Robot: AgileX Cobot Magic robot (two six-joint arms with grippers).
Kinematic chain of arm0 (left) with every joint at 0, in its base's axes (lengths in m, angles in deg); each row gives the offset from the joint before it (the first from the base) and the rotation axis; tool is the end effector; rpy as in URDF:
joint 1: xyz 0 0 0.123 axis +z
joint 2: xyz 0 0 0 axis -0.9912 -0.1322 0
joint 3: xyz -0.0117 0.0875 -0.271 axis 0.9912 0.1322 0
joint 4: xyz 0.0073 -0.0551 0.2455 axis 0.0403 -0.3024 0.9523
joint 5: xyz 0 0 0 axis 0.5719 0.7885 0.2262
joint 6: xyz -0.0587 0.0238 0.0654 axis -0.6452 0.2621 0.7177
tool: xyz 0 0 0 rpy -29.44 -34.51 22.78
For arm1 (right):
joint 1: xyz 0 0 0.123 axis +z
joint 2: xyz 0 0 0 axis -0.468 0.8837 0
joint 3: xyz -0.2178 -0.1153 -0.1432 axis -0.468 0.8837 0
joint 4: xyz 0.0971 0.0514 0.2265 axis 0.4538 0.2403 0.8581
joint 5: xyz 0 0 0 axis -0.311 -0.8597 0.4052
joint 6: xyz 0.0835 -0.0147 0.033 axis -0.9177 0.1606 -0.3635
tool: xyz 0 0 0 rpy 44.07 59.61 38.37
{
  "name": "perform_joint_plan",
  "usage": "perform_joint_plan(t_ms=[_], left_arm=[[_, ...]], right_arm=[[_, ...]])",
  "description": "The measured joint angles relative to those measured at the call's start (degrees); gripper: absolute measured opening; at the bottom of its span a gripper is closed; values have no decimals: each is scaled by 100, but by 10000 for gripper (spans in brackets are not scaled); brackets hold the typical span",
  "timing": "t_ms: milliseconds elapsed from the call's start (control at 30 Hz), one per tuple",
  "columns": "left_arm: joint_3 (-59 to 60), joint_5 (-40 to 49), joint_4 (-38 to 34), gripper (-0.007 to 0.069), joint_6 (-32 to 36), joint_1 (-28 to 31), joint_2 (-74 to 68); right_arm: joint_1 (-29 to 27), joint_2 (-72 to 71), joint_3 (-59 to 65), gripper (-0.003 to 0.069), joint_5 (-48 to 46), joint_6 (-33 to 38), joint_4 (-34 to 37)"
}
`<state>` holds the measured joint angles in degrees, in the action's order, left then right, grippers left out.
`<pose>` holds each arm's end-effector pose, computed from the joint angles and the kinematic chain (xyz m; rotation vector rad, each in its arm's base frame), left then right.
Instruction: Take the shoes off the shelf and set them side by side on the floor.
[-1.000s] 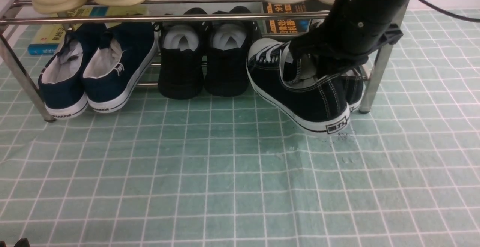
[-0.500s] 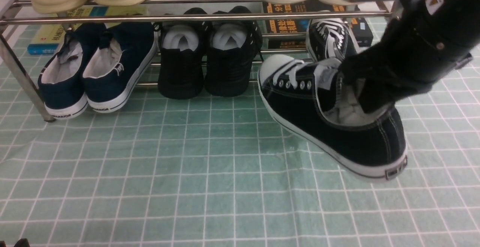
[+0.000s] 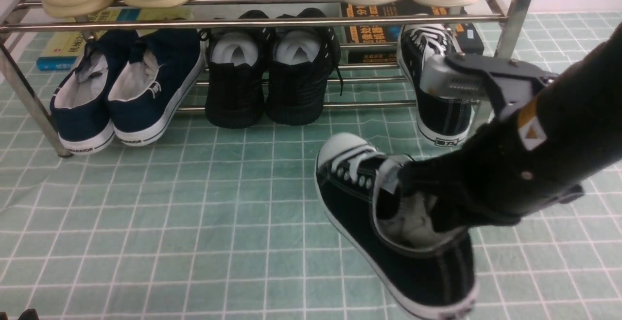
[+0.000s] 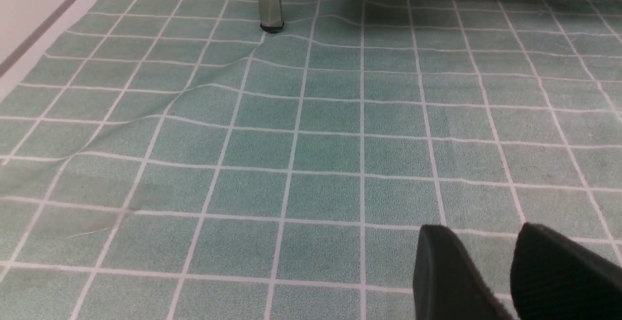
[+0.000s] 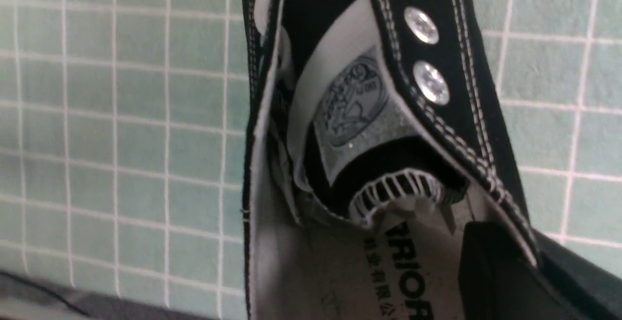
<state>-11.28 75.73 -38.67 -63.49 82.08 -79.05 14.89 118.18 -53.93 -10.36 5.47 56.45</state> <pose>0.0527 0.0048 0.1740 -0.0412 1.8552 0.0444 0.2050 0.1976 0.3272 0.0287 2.7786 0.5466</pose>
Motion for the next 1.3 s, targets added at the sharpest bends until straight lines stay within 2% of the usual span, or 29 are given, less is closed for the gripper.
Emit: perform_joint_plan(t_ms=[167,300,533,867,1300], left_arm=[[0,0,0,242,0,0,0],[0,0,0,242,0,0,0],[0,0,0,242,0,0,0],[0,0,0,242,0,0,0],[0,0,0,242,0,0,0]], right_arm=[[12,277,13,10,629,-787,-494],[12,544,13,11,773,-1099,-651],[12,1002,20,15,862,-1179,-651],[12,1471,20,18,1863,-1354,-695],[12,2024,20,32,2315,-1481,-755]])
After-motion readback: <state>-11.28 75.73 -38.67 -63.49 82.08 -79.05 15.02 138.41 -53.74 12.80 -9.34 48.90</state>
